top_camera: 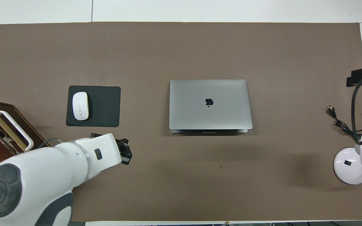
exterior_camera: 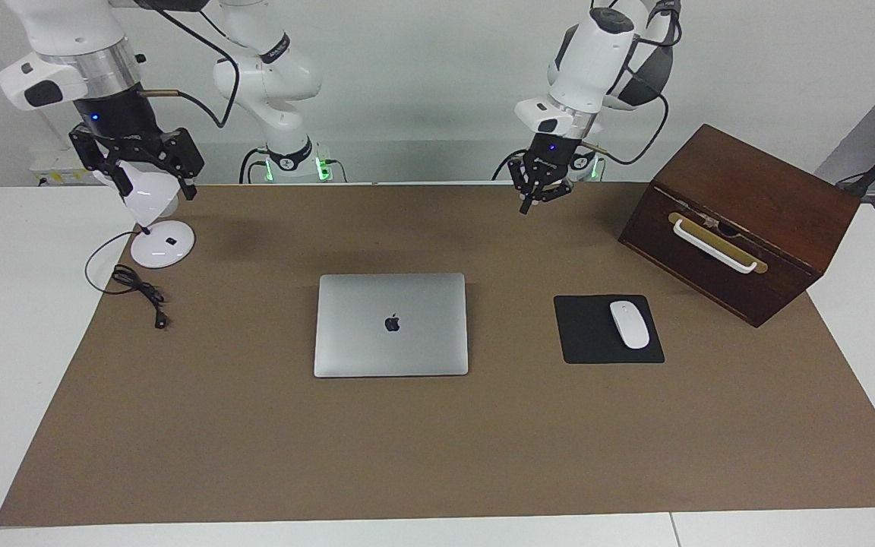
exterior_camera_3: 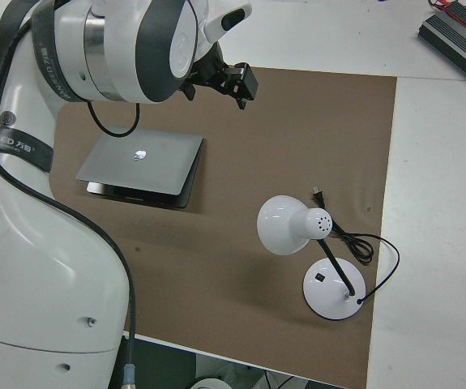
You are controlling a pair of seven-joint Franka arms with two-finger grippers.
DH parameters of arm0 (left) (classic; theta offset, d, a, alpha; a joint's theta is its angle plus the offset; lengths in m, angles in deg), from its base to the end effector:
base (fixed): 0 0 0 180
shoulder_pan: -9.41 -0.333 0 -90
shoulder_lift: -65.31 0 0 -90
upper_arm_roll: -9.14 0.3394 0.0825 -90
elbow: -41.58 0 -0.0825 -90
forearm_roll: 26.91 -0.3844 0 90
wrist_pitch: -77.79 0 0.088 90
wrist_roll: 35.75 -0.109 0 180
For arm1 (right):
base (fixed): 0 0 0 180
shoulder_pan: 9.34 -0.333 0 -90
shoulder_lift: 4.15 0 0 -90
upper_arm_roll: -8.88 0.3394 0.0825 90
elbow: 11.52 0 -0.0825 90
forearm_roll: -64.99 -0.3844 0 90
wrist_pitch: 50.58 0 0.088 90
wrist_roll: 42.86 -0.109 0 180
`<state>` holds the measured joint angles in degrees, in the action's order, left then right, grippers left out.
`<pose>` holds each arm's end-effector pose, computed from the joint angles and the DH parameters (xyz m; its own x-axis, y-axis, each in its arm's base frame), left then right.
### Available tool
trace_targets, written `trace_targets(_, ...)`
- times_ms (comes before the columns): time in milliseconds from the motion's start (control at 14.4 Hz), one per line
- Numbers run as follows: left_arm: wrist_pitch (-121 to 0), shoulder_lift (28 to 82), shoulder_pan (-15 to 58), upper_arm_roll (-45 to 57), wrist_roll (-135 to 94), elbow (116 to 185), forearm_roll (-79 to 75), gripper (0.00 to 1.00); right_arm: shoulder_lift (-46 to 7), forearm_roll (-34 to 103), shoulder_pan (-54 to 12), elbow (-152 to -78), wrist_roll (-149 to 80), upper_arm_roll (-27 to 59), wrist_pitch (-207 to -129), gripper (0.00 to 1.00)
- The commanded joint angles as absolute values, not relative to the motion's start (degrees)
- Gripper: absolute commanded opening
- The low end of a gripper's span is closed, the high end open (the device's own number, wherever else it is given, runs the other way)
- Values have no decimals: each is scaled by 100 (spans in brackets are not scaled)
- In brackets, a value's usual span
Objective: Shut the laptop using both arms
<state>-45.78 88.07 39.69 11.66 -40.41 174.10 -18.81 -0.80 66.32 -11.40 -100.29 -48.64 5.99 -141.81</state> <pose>0.3929 -0.2113 0.5410 0.8574 -0.4535 0.2432 -0.4922 -0.8607 0.1301 0.5376 -0.0113 0.6900 0.9881 -0.1147 0.1027 -0.1163 -0.9932 0.0099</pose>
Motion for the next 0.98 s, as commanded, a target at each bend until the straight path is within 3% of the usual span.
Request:
trace_targets(0,-3474,8676,3220,1134,-4085,16675,-1944,10,147,6587,-1127,-10389,-4910,642,-14277,100)
trace_targets(70,-3245,8667,3026,1134,-4085,16482,-1944,19,147,6587,-1154,-10389,-4866,651,-14286,100)
trace_targets(139,-3094,8667,2789,1134,-4076,16350,-1944,38,147,6587,-1163,-10389,-4709,686,-14321,100)
trace_targets(209,-3032,8667,2578,1134,-4076,16270,-1953,79,147,6587,-1171,-10389,-4612,704,-14365,100)
trace_targets(279,-3014,8667,2411,1134,-4067,16191,-1953,100,147,6587,-1172,-10398,-4611,713,-14374,100)
trace_targets(697,-2900,8448,1470,1134,-3979,15550,-2111,100,121,6596,-1250,-10363,-4584,713,-14383,100)
trace_targets(905,-2339,7922,1293,1134,-3979,14586,-2496,100,112,6587,-1268,-10372,-4584,721,-14383,100)
